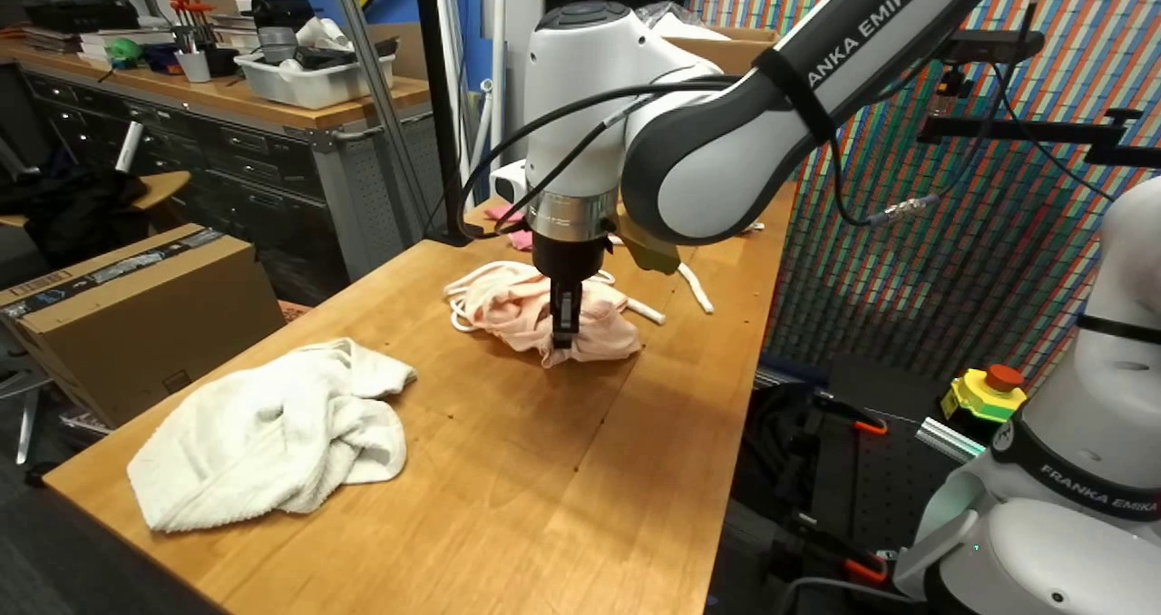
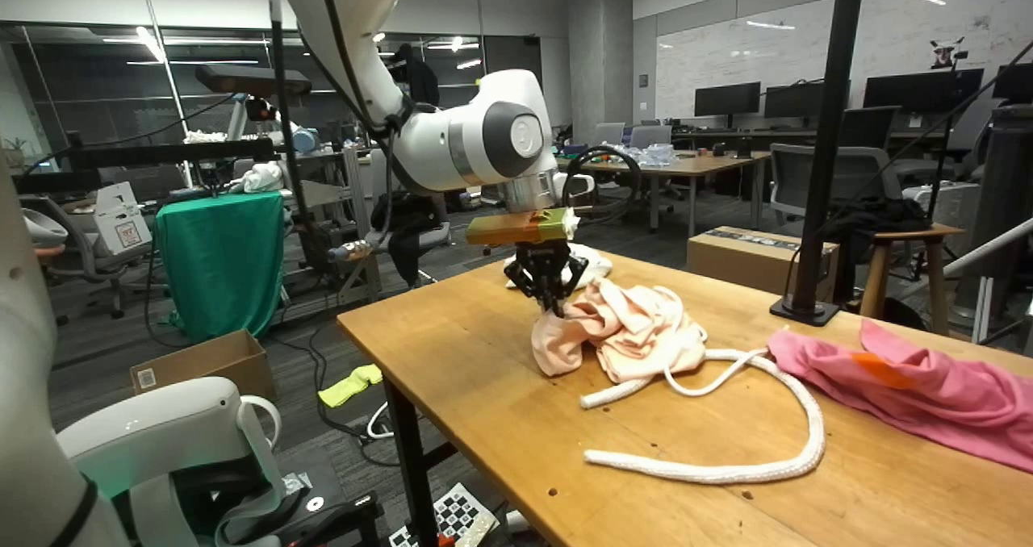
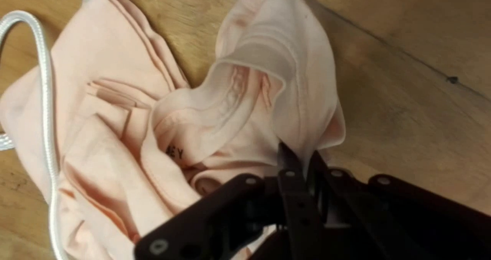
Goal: Spread the objects across on the table
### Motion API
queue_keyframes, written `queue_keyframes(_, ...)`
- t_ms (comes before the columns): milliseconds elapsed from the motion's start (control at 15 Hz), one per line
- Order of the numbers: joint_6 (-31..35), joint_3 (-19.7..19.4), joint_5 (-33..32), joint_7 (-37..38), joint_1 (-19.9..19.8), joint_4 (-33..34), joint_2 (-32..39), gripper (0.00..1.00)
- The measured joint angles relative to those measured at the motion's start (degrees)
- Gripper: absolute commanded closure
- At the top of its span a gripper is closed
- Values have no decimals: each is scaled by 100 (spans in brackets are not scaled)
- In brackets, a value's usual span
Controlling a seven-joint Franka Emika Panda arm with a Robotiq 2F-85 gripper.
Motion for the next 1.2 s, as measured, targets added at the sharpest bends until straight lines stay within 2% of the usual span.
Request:
queue_keyframes(400, -412, 130, 968, -749, 0, 88, -221, 94)
queue_keyframes(533, -460, 121, 1094, -812, -19, 163, -392, 94)
queue_keyframes(1200, 43, -298, 361, -132, -395, 413, -1444, 94)
